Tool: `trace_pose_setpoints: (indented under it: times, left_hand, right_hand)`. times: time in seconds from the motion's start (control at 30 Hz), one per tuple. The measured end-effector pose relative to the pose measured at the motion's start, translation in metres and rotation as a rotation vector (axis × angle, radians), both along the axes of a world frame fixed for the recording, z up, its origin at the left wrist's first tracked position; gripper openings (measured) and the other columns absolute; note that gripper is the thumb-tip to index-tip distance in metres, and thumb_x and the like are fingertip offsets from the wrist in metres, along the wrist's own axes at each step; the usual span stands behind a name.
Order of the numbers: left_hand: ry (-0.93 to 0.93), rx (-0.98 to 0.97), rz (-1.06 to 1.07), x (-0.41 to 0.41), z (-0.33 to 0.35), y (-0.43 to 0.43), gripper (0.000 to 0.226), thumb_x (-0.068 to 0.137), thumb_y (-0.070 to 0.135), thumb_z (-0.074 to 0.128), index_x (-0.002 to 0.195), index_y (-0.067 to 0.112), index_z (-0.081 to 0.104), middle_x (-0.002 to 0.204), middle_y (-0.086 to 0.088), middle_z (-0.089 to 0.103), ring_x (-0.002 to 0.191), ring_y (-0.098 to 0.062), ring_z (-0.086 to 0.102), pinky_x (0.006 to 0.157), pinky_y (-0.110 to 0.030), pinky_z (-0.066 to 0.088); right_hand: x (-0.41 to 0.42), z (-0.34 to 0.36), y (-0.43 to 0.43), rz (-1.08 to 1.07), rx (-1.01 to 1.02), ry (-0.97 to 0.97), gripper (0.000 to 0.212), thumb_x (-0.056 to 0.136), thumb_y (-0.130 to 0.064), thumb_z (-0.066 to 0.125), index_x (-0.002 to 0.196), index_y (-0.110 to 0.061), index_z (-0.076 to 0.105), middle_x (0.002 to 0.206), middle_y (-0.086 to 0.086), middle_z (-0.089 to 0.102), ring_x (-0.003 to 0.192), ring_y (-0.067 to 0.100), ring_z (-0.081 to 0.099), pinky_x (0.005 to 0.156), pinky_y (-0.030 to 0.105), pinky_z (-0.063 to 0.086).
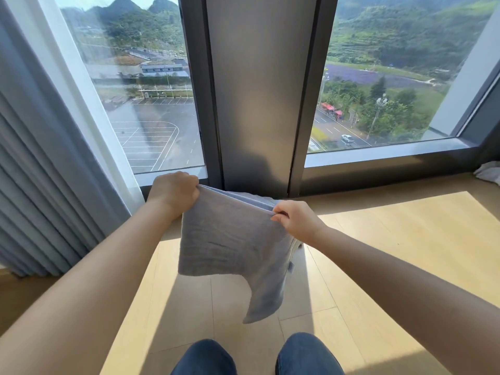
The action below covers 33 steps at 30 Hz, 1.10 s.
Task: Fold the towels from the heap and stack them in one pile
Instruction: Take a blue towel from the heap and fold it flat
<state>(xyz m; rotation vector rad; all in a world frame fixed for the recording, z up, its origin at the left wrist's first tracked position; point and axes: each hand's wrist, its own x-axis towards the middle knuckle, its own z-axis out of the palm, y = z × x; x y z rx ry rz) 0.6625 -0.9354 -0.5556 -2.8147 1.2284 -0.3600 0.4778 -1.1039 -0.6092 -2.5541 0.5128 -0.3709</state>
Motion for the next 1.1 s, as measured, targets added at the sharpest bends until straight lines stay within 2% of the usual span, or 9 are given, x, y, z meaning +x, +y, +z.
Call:
trace_pose_setpoints:
  times: [0.2,0.3,0.37,0.43,0.57,0.67,0.8,0.9,1.1]
  left_hand:
    - [-0.071,-0.217,-0.126,-0.011,0.011,-0.016,0.022,0.087,0.013,0.042,0.081,0.003,0.061,0.083,-0.012,0.063,0.075,-0.031,0.053,0.064,-0.027,0.030]
    - [-0.053,-0.342,-0.154,-0.017,0.015,-0.022,0.020,0.085,0.011,0.044,0.073,0.003,0.058,0.072,-0.011,0.055,0.067,-0.028,0.044,0.063,-0.027,0.028]
    - [-0.031,-0.432,-0.177,-0.020,0.020,-0.026,0.021,0.083,0.012,0.042,0.069,0.004,0.057,0.070,-0.012,0.054,0.066,-0.028,0.042,0.062,-0.027,0.026]
    - [-0.046,-0.493,-0.202,-0.023,0.026,-0.030,0.033,0.078,0.018,0.035,0.074,0.001,0.062,0.072,-0.016,0.059,0.064,-0.028,0.041,0.062,-0.028,0.026]
    - [-0.064,-0.521,-0.209,-0.021,0.037,-0.033,0.040,0.073,0.020,0.030,0.080,0.002,0.065,0.078,-0.017,0.064,0.066,-0.028,0.043,0.063,-0.028,0.027]
    - [-0.063,-0.547,-0.149,-0.014,0.043,-0.029,0.031,0.082,0.016,0.038,0.082,0.003,0.065,0.081,-0.016,0.064,0.072,-0.032,0.049,0.064,-0.029,0.031]
    - [-0.061,-0.546,-0.089,-0.004,0.050,-0.014,0.025,0.086,0.011,0.043,0.089,0.001,0.067,0.086,-0.019,0.065,0.074,-0.031,0.049,0.067,-0.030,0.033]
    - [-0.076,-0.513,-0.049,0.004,0.051,-0.003,0.027,0.088,0.012,0.043,0.094,0.002,0.067,0.092,-0.019,0.066,0.084,-0.037,0.056,0.069,-0.030,0.033]
    - [-0.117,-0.134,0.069,0.023,0.032,0.016,0.027,0.090,0.012,0.039,0.099,0.005,0.063,0.101,-0.015,0.063,0.090,-0.034,0.057,0.070,-0.030,0.034]
  right_hand:
    - [-0.005,-0.015,0.004,-0.118,-0.007,0.063,0.026,0.094,-0.019,0.047,0.091,-0.001,0.066,0.086,0.012,0.061,0.079,0.019,0.048,0.068,0.027,0.036]
    - [-0.006,-0.023,0.005,-0.175,-0.028,0.097,0.027,0.092,-0.017,0.046,0.077,-0.001,0.061,0.070,0.005,0.047,0.072,0.021,0.044,0.053,0.023,0.029]
    - [-0.006,-0.028,0.008,-0.199,-0.027,0.122,0.032,0.090,-0.014,0.046,0.059,-0.007,0.047,0.060,0.001,0.036,0.070,0.022,0.040,0.049,0.019,0.024]
    - [-0.005,-0.032,0.012,-0.217,-0.009,0.131,0.040,0.089,-0.012,0.045,0.051,-0.015,0.032,0.058,-0.002,0.031,0.069,0.023,0.038,0.048,0.020,0.023]
    - [-0.002,-0.041,0.017,-0.241,0.009,0.131,0.024,0.090,-0.013,0.045,0.066,-0.010,0.046,0.069,0.006,0.044,0.069,0.024,0.042,0.051,0.022,0.026]
    - [-0.003,-0.049,0.016,-0.267,0.014,0.144,0.027,0.089,-0.013,0.045,0.062,-0.010,0.041,0.072,0.007,0.045,0.070,0.025,0.044,0.059,0.027,0.030]
    - [-0.011,-0.054,0.011,-0.293,0.043,0.197,0.019,0.089,-0.013,0.045,0.071,-0.009,0.042,0.077,0.006,0.045,0.072,0.024,0.042,0.053,0.024,0.028]
    - [-0.018,-0.058,0.005,-0.296,0.049,0.200,0.013,0.090,-0.014,0.045,0.078,-0.008,0.048,0.080,0.008,0.046,0.075,0.024,0.042,0.063,0.025,0.031]
    - [-0.025,-0.047,-0.011,-0.225,-0.015,0.160,0.026,0.093,-0.007,0.041,0.093,0.003,0.065,0.090,0.016,0.057,0.079,0.019,0.043,0.064,0.023,0.029]
